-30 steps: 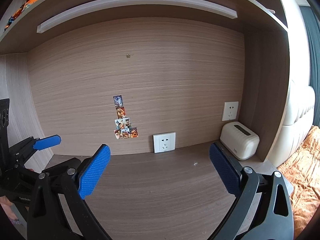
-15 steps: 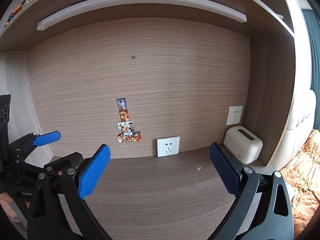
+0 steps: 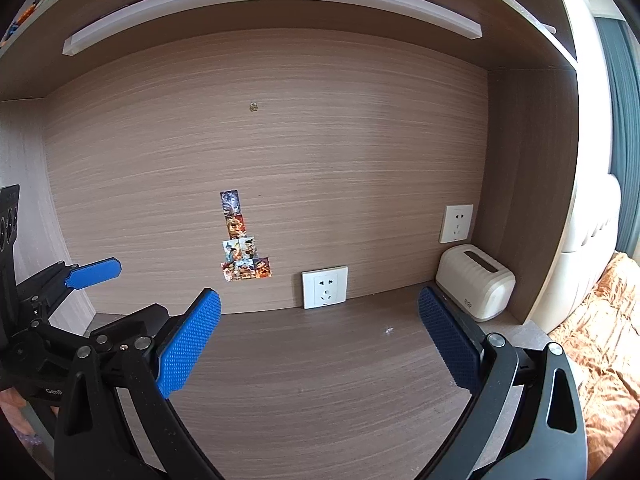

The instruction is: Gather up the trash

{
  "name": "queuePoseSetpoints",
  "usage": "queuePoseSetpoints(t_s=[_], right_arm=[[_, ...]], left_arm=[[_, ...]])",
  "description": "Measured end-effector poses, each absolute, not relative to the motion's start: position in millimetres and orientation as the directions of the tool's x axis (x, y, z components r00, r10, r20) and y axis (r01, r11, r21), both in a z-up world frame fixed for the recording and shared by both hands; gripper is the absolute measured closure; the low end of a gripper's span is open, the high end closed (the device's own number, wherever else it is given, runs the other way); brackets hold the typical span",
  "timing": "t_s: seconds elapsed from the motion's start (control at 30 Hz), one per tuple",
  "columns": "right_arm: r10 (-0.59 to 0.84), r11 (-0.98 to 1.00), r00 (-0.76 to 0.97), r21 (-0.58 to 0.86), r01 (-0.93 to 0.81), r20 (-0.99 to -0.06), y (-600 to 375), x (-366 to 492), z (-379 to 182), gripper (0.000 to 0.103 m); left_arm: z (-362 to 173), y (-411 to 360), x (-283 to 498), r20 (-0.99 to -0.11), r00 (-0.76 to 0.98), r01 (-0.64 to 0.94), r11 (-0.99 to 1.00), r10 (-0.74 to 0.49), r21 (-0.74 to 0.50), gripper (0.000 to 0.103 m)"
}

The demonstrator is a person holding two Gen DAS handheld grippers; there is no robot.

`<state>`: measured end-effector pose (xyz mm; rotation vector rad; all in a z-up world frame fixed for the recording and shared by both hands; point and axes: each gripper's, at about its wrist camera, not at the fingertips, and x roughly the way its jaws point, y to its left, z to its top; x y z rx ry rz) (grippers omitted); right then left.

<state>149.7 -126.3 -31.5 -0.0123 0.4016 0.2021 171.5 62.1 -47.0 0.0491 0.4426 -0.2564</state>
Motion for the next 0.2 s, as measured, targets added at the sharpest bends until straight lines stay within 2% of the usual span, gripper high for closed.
queuePoseSetpoints(t_s=[0.2], right_arm=[[0.159, 0.986, 0.901, 0.027, -0.162, -0.403, -126, 151, -39, 0.005]], left_arm=[[-53, 67, 184, -0.447, 0.859, 0.257, 0.966, -0.248, -0.041, 0.005]])
